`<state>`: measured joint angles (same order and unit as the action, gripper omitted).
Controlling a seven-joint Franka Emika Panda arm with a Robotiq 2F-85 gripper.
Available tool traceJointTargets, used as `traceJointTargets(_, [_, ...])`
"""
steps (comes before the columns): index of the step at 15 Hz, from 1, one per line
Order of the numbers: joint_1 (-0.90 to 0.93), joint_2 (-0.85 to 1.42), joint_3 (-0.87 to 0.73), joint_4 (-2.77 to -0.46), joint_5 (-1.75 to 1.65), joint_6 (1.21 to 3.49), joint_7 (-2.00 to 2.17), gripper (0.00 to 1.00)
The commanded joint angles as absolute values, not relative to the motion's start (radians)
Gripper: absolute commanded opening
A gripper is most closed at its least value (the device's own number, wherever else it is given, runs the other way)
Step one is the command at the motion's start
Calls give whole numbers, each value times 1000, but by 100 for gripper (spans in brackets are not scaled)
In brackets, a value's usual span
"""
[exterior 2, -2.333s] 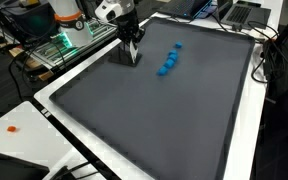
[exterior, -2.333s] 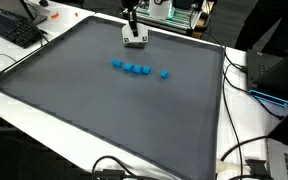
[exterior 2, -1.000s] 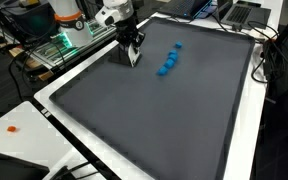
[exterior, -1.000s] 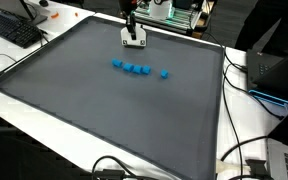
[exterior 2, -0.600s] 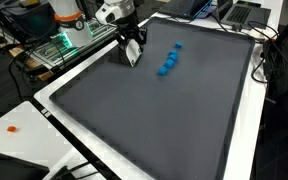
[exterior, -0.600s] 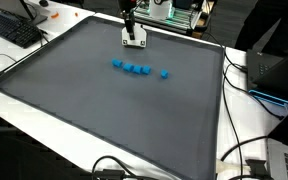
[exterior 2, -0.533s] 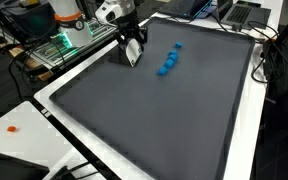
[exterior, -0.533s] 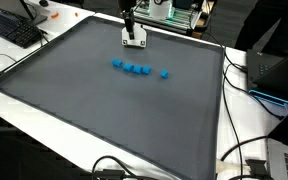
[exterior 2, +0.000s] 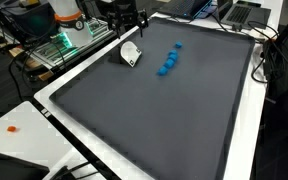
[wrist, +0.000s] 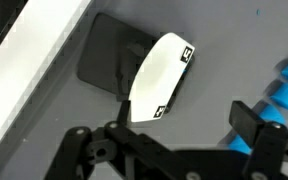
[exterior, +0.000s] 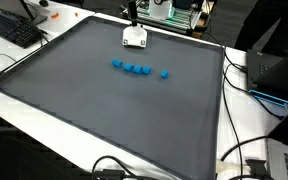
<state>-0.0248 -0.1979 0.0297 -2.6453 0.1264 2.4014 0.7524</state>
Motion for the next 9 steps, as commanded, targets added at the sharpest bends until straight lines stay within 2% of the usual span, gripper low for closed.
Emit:
traceJointTargets(1, [-7, -263, 52, -2592, 88, 2275, 630, 100])
traceJointTargets(9, [61, -261, 84, -2487, 110, 2203, 265, 100])
